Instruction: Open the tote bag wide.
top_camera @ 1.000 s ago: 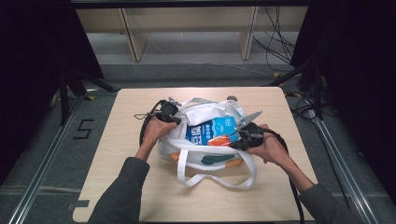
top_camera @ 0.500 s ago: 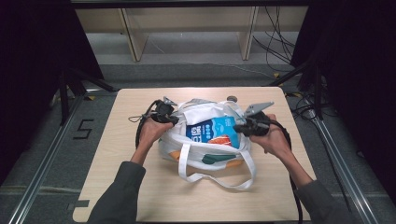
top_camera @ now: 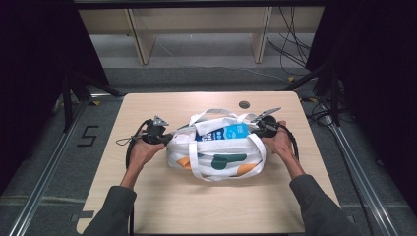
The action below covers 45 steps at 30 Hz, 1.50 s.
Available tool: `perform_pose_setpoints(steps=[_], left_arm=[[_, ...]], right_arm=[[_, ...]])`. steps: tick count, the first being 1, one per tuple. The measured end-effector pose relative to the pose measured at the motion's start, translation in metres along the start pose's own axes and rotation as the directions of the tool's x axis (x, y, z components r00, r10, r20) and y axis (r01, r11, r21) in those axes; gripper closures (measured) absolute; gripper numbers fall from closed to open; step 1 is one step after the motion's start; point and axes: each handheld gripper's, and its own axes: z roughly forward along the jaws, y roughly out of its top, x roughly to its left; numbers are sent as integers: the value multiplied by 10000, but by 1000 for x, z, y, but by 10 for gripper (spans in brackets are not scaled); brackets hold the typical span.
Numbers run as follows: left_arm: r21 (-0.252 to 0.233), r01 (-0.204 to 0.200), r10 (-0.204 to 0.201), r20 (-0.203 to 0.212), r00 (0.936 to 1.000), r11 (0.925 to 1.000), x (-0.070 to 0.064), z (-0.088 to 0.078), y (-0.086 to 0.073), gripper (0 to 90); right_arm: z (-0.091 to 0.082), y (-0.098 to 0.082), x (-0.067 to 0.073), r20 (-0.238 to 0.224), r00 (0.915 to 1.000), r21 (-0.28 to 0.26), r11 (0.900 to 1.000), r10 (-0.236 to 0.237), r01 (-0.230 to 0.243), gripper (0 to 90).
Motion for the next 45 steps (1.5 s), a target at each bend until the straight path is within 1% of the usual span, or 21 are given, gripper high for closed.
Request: perform_pose_setpoints(steps=[2, 4, 7, 9, 10, 11, 15, 17, 18, 19, 21, 23, 25, 28, 30, 33, 36, 39, 41, 44, 45], left_arm=[[-176, 577, -572, 245, 9981, 9982, 0, -3, 0, 891], [-387, 780, -762, 471, 9960, 9962, -2, -14, 2, 875], [-1412, 1311, -1141, 1230, 9858, 9813, -14, -29, 9, 875], [-1535, 759, -541, 1415, 9885, 9852, -25, -40, 10, 888], [-1746, 1300, -935, 2035, 9746, 9760, -30, -41, 8, 862], [-1827, 1456, -1029, 2243, 9691, 9723, -34, -43, 5, 863], [-1386, 860, -532, 2247, 9730, 9866, -46, -47, -15, 865], [-1329, 439, -109, 2394, 9709, 9902, -47, -44, -23, 874], [-1346, 1011, -634, 2597, 9636, 9857, -46, -38, -28, 885], [-1264, 1025, -662, 2632, 9625, 9867, -47, -33, -31, 891], [-1317, 820, -504, 2272, 9725, 9879, -53, -30, -30, 893], [-895, -149, 306, 1772, 9837, 9959, -57, -36, -27, 892], [-878, -234, 372, 1589, 9866, 9959, -59, -42, -21, 880], [-1461, 317, -3, 2102, 9777, 9888, -59, -50, -9, 839], [-1661, 323, 26, 2054, 9787, 9856, -63, -50, 0, 832], [-1671, 332, 145, 2763, 9610, 9854, -76, -43, 5, 829], [-1412, -199, 586, 2758, 9594, 9898, -87, -38, -6, 822], [-1008, -774, 971, 2079, 9733, 9919, -88, -35, -21, 829], [-994, -1022, 1210, 2064, 9710, 9898, -88, -31, -30, 857], [-976, -173, 406, 2414, 9696, 9951, -84, -24, -37, 883], [-982, -307, 526, 2299, 9718, 9947, -86, -26, -36, 883]], right_arm=[[-11, 8, 4, 387, 9987, 418, 9986, -338, 322, 900], [-30, 16, 11, 429, 9978, -219, 9984, -503, 512, 900], [-65, 27, 25, -351, 9987, -1493, 9883, -362, 306, 900], [-78, 29, 37, -929, 9935, -1752, 9833, -664, 493, 900], [-80, 28, 42, -1110, 9874, -1839, 9787, -1128, 911, 900], [-83, 23, 50, -1310, 9855, -1634, 9828, -1082, 862, 900], [-95, -4, 71, -1877, 9681, -1661, 9768, -1661, 1354, 900], [-95, -25, 79, -1782, 9647, -1404, 9754, -1940, 1702, 900], [-90, -34, 79, -1610, 9632, -1368, 9714, -2151, 1940, 900], [-81, -48, 83, -1602, 9660, -1236, 9751, -2027, 1841, 900], [-69, -58, 85, -1564, 9676, -986, 9779, -1984, 1845, 900], [-73, -54, 88, -1600, 9684, -908, 9798, -1911, 1783, 900], [-81, -46, 85, -1684, 9659, -1051, 9779, -1968, 1809, 900], [-98, -29, 78, -1681, 9687, -1846, 9711, -1827, 1511, 900], [-103, -17, 73, -1494, 9713, -2178, 9644, -1849, 1500, 900], [-103, -8, 71, -1414, 9735, -2289, 9627, -1796, 1443, 900], [-99, -13, 71, -1280, 9739, -2231, 9622, -1875, 1560, 900], [-93, -30, 63, -1107, 9806, -1814, 9734, -1619, 1403, 900], [-86, -42, 58, -1168, 9859, -1652, 9812, -1195, 994, 900], [-68, -57, 61, -857, 9879, -1617, 9802, -1295, 1145, 900], [-73, -54, 64, -722, 9869, -1077, 9848, -1441, 1359, 900]])
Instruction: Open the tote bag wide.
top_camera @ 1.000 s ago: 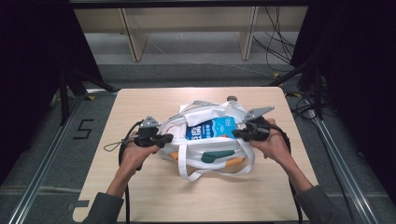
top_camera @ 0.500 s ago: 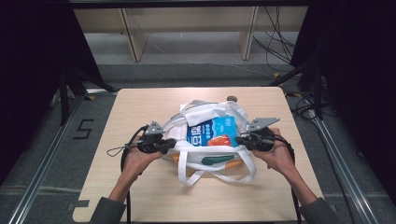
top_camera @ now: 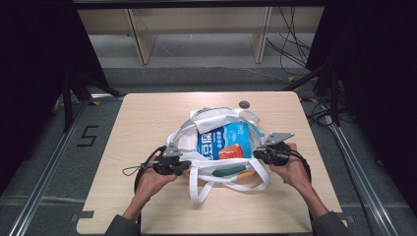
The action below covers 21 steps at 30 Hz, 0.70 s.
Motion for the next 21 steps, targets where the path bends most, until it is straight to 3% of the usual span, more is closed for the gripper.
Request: perform_pose_setpoints(steps=[1, 3, 4, 6, 8, 9, 12, 21], left_arm=[[6, -159, 160, -151, 9998, 9999, -2, -2, 2, 882], [-181, -195, 194, -64, 9998, 9996, -3, -7, 5, 868], [-580, 233, -234, -7, 9997, 9980, -4, -9, 6, 854], [-1068, 605, -588, 196, 9981, 9924, -3, -14, 8, 835], [-1242, 610, -579, 286, 9979, 9904, -5, -18, 11, 804], [-1429, 765, -722, 349, 9968, 9868, -7, -18, 12, 778], [-1727, 1030, -956, 509, 9941, 9796, -10, -20, 14, 731], [-1748, 1112, -1034, 531, 9932, 9783, -8, -28, 13, 646]], right_arm=[[-1, 4, 2, 217, 9994, -100, 9996, -269, 272, 900], [-7, 8, 1, 157, 9997, 18, 9998, -179, 179, 900], [-8, 9, 0, 204, 9998, -254, 9996, -74, 79, 900], [-16, 12, -2, 29, 10000, -673, 9977, 55, -53, 900], [-22, 15, -3, -155, 9998, -1022, 9947, -124, 107, 900], [-25, 16, -1, -135, 9999, -1159, 9932, 89, -105, 900], [-30, 16, -1, -293, 9996, -1358, 9907, 23, -62, 900], [-40, 15, 2, -384, 9988, -1596, 9865, 297, -355, 886]])
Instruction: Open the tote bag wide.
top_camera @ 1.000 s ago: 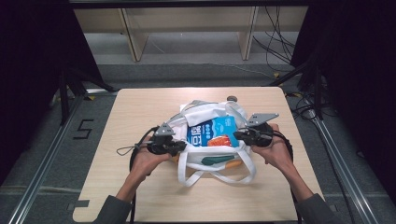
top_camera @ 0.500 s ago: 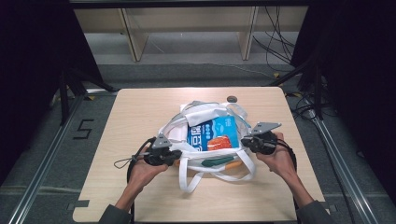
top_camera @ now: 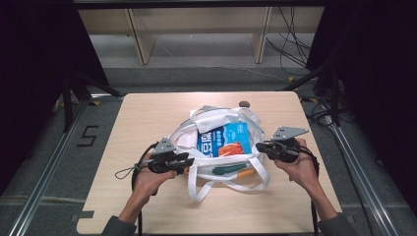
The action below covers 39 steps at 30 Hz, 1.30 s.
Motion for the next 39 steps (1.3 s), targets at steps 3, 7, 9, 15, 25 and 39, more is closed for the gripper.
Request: perform_pose_setpoints(steps=[3, 7, 9, 15, 25, 39], left_arm=[[-38, 24, -24, -25, 10000, 10000, 0, -2, -1, 609], [-22, 2, -2, -9, 10000, 10000, 3, -4, -1, 568], [-69, 100, -100, -30, 9999, 9999, 3, -5, -2, 546], [-103, 174, -176, -180, 9997, 9998, 5, -10, -1, 483], [-226, 116, -115, 74, 9999, 9997, 3, -11, 0, 328], [-343, 80, -78, 62, 10000, 9994, 2, -16, -3, 257]], right_arm=[[-1, 0, 0, 81, 9999, -104, 9999, -99, 100, 871], [-3, 1, -2, -16, 10000, -104, 9999, -66, 66, 848], [-4, 0, -3, 152, 9999, -310, 9995, -46, 51, 833], [-7, -1, -7, 178, 9998, -341, 9994, 27, -21, 769], [-14, -4, -9, 333, 9976, -607, 9964, 614, -593, 605], [-18, -7, -9, 625, 9932, -741, 9929, 978, -931, 449]])
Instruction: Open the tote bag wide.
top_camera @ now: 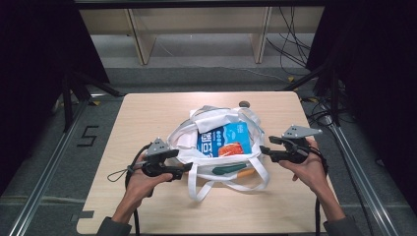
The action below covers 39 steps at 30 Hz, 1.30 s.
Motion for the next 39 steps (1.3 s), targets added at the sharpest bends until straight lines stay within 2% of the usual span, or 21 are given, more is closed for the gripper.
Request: perform_pose_setpoints(steps=[1, 2, 3, 4, 6, 11, 13, 14, 18, 19, 21, 23, 25, 26, 28, 29, 30, 32, 34, 35, 39], left_arm=[[-2, 28, -28, -31, 10000, 10000, -1, -1, 0, 254], [13, -1, 1, -6, 10000, 10000, -1, -1, -1, 250], [-19, 68, -68, 20, 10000, 10000, -1, -1, -1, 248], [-45, 40, -40, 45, 10000, 10000, -1, -1, -2, 248], [-39, 74, -74, 60, 10000, 10000, -2, -2, -3, 247], [37, 30, -30, -18, 10000, 10000, -2, -3, -5, 246], [-18, 41, -42, -69, 10000, 10000, 0, -5, -6, 244], [1, 109, -109, -63, 9999, 9999, 1, -6, -7, 243], [-7, 185, -186, -252, 9995, 9998, 2, -10, -10, 244], [-8, 201, -201, -149, 9997, 9998, 3, -10, -11, 243], [-32, 193, -193, -173, 9997, 9998, 2, -11, -13, 242], [-31, 262, -263, -179, 9995, 9997, 2, -12, -15, 237], [-34, 238, -238, -121, 9996, 9997, 1, -13, -16, 236], [-45, 234, -235, -119, 9997, 9997, 1, -14, -16, 235], [-50, 213, -213, -160, 9996, 9998, 0, -17, -16, 224], [-132, 65, -66, -49, 10000, 9999, 1, -17, -16, 215], [-130, 113, -114, -70, 9999, 9999, 0, -18, -16, 213], [-146, 292, -294, -151, 9995, 9995, -1, -19, -17, 206], [-135, 243, -245, -164, 9996, 9996, -2, -21, -18, 203], [-129, 199, -201, -130, 9997, 9997, -2, -22, -18, 203], [-179, 231, -234, -196, 9995, 9996, -3, -25, -19, 194]], right_arm=[[-1, -1, 2, -17, 9997, 110, 9996, 242, -242, 445], [-1, -1, -1, -37, 10000, 121, 9999, -15, 15, 441], [-1, -1, -1, 10, 10000, 180, 9998, -24, 23, 435], [-1, -2, 1, 37, 9997, 124, 9996, 234, -234, 431], [-2, -2, 1, 2, 9996, 177, 9995, 274, -274, 424], [-3, -4, -1, 124, 9999, -2, 10000, -44, 44, 416], [-4, -5, 0, 57, 10000, 246, 9997, 57, -58, 413], [-3, -6, -2, 160, 9996, 50, 9997, -246, 246, 410], [-7, -8, 0, 112, 9998, 78, 9998, -157, 157, 402], [-9, -8, 2, 101, 9998, 156, 9997, 161, -162, 398], [-11, -9, 1, 57, 9999, 169, 9998, -88, 87, 389], [-11, -11, 3, 63, 10000, -8, 10000, -16, 17, 382], [-12, -12, 3, 35, 10000, 248, 9997, -2, 1, 360], [-10, -13, 1, 134, 9995, -13, 9996, -276, 276, 344], [-12, -14, 4, 200, 9997, 107, 9998, 159, -161, 327], [-13, -14, 4, 124, 9999, 41, 10000, 54, -55, 323], [-14, -14, 3, 181, 9998, 88, 9999, -57, 55, 316], [-16, -16, 6, 208, 9997, 36, 9999, 146, -146, 311], [-17, -17, 5, 236, 9997, 1, 10000, -67, 67, 308], [-20, -18, 8, 121, 9992, 244, 9990, 372, -375, 307], [-22, -22, 9, 195, 9992, 184, 9992, 338, -341, 305]])
